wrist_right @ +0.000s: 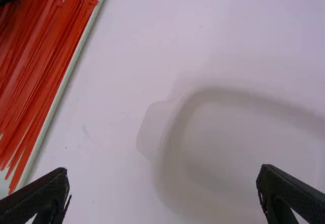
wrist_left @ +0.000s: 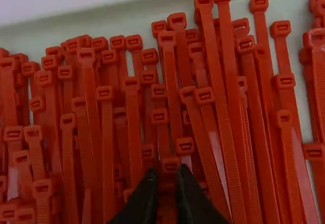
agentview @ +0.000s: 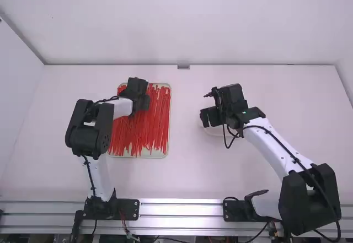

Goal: Fasten the cable tie

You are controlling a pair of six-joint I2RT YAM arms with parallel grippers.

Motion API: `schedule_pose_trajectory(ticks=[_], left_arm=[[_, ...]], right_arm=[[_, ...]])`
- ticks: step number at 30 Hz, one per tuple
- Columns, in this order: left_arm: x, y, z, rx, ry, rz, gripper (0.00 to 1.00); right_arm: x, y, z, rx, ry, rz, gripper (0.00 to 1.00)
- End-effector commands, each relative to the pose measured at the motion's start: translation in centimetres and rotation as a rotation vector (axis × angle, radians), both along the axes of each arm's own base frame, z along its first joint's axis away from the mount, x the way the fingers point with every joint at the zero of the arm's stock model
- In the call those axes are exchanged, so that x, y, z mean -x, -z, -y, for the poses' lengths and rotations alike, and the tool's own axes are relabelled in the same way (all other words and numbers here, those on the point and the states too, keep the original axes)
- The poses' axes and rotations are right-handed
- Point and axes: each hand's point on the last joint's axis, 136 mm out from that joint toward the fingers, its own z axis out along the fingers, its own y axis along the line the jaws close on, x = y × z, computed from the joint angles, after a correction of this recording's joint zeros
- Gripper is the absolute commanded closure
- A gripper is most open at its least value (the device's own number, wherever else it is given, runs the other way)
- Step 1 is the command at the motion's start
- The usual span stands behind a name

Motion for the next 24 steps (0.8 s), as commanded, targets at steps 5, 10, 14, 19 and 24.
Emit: schedule_pose_trajectory(ticks=[5, 10, 14, 19, 24], left_arm=[[0.0, 0.7, 0.1, -0.003, -0.025, -0.008, 0.93], [-1.3, -0.9, 0.5, 0.011, -0.027, 0.018, 0.96], [-2.2, -2.9, 1.4, 0.017, -0.013, 0.054, 0.97], [-3.5, -6.3, 1.9, 0.031, -0.013, 0.13, 0.98], [-3.9, -12.8, 2.0, 0.06, -0.014, 0.266, 0.98]], right_arm=[[-0.7, -0.7, -0.2, -0.004, 0.004, 0.018, 0.02], [-0.7, -0.7, -0.2, -0.004, 0.004, 0.018, 0.02], [-0.7, -0.7, -0.2, -0.004, 0.003, 0.019, 0.02], [-0.8, -0.8, -0.2, -0.005, 0.004, 0.022, 0.02], [-0.8, -0.8, -0.2, -0.005, 0.003, 0.022, 0.02]])
